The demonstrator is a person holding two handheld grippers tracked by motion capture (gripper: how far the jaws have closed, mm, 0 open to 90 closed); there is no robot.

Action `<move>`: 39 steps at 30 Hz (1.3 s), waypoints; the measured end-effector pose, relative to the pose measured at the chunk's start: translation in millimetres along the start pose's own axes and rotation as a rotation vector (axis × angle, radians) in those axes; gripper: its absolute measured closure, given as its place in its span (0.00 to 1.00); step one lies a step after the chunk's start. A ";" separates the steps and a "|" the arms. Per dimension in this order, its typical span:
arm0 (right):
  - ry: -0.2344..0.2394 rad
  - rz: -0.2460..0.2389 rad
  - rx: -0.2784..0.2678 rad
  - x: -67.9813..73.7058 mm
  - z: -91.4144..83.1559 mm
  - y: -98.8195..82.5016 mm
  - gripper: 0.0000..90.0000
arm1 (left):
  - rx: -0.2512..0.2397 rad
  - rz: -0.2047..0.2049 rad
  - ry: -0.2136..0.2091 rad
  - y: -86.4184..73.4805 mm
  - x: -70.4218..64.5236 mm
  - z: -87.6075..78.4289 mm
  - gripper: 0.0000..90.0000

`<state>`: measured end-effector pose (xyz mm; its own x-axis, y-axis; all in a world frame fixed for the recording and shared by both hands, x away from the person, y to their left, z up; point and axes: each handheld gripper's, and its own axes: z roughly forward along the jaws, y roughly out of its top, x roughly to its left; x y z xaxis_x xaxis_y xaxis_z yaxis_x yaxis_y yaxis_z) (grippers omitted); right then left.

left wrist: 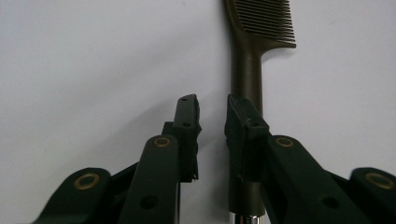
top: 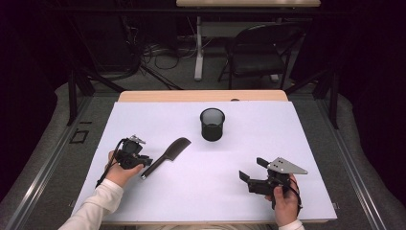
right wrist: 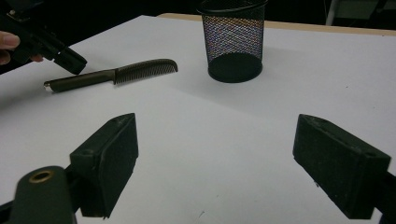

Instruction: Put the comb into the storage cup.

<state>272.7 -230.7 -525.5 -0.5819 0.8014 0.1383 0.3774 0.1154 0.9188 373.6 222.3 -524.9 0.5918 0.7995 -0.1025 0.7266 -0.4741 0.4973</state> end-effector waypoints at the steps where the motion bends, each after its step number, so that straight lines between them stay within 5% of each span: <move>1: 0.000 0.000 0.000 0.0 0.0 0.0 0.15 | 0.000 0.000 0.000 0.0 0.0 0.0 0.80; 17: 0.000 -0.003 0.004 0.0 0.2 -0.1 0.16 | -0.008 -0.007 0.001 4.9 -1.5 -8.1 0.53; 32: 0.002 -0.014 0.008 0.7 1.5 -0.5 0.16 | 0.027 0.015 -0.014 14.6 -4.8 -15.3 0.45; 39: 0.002 -0.015 0.010 1.0 1.5 -0.5 0.16 | 0.031 0.028 -0.057 19.0 -6.3 -16.1 0.45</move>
<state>273.0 -229.1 -526.4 -0.5890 0.7983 0.1256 0.3760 0.1332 0.9170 378.1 214.2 -501.0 0.6302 0.7641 -0.1379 0.7195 -0.5080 0.4735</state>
